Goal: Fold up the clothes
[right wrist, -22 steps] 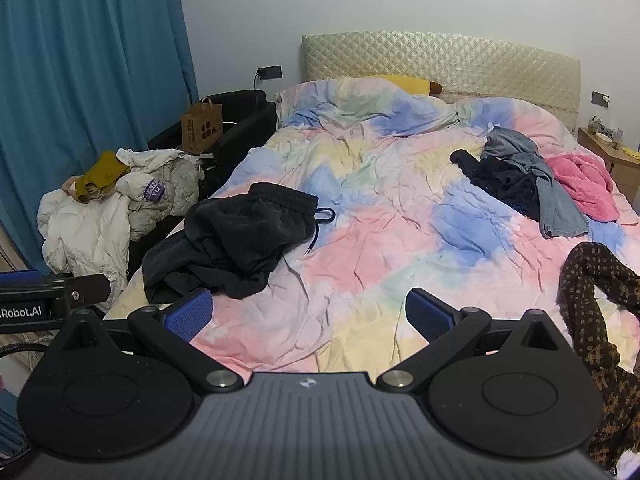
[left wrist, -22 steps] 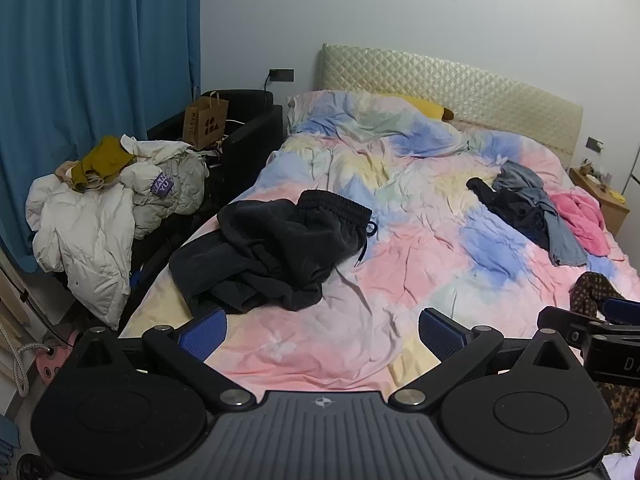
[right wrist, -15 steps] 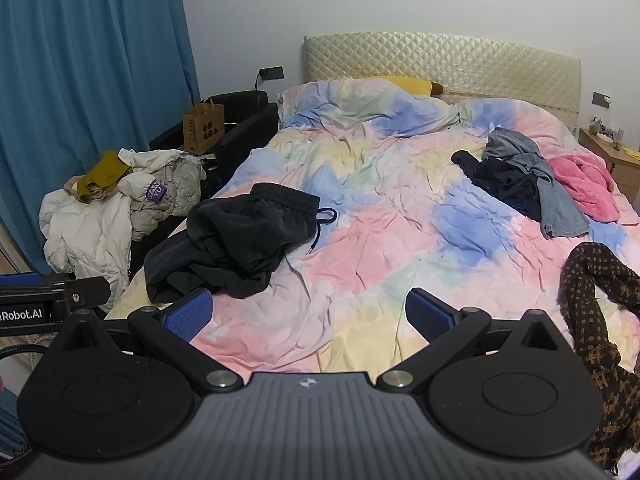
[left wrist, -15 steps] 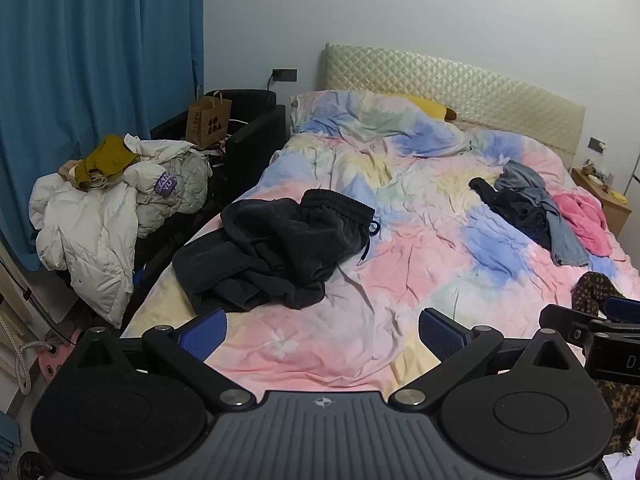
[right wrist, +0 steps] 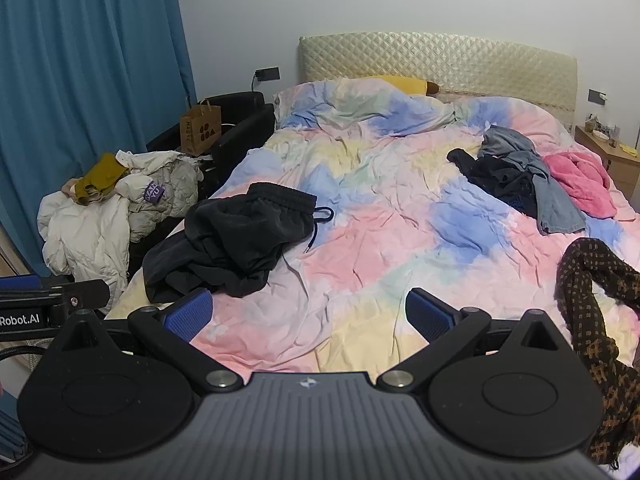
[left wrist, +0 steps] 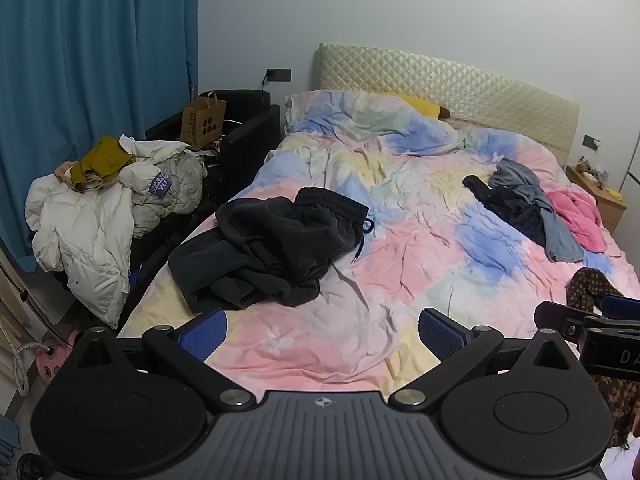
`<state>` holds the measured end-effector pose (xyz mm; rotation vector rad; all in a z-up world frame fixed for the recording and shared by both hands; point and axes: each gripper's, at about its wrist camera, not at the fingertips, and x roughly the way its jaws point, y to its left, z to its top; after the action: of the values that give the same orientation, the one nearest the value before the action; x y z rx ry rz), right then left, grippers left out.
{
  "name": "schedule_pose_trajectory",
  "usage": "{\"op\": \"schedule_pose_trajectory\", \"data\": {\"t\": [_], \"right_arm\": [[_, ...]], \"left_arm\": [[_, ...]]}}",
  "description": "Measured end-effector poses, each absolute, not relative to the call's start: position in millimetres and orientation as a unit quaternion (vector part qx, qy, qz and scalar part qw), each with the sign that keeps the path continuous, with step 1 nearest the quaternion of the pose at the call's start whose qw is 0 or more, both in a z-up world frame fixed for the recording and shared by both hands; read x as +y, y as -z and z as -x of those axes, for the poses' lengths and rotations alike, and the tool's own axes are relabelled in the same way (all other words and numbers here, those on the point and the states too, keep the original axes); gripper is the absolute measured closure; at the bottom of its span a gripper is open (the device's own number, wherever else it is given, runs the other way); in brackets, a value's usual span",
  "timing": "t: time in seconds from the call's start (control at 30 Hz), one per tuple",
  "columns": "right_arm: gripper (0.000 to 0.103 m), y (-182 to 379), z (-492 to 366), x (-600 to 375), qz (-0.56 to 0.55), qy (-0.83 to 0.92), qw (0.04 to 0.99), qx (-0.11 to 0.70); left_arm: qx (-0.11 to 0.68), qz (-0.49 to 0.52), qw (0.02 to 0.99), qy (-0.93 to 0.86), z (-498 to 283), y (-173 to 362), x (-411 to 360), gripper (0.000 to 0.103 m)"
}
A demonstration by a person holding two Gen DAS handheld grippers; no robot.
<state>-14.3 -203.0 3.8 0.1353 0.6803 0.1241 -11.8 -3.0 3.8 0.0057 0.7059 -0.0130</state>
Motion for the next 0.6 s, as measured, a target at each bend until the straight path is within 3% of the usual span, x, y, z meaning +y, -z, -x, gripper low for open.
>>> {"op": "schedule_pose_trajectory", "data": {"t": [0.6], "right_arm": [[0.000, 0.5, 15.0, -205.0, -0.070, -0.061, 0.938, 0.335]], "left_arm": [[0.352, -0.004, 0.936, 0.007, 14.9, -3.8, -2.3, 0.000]]}}
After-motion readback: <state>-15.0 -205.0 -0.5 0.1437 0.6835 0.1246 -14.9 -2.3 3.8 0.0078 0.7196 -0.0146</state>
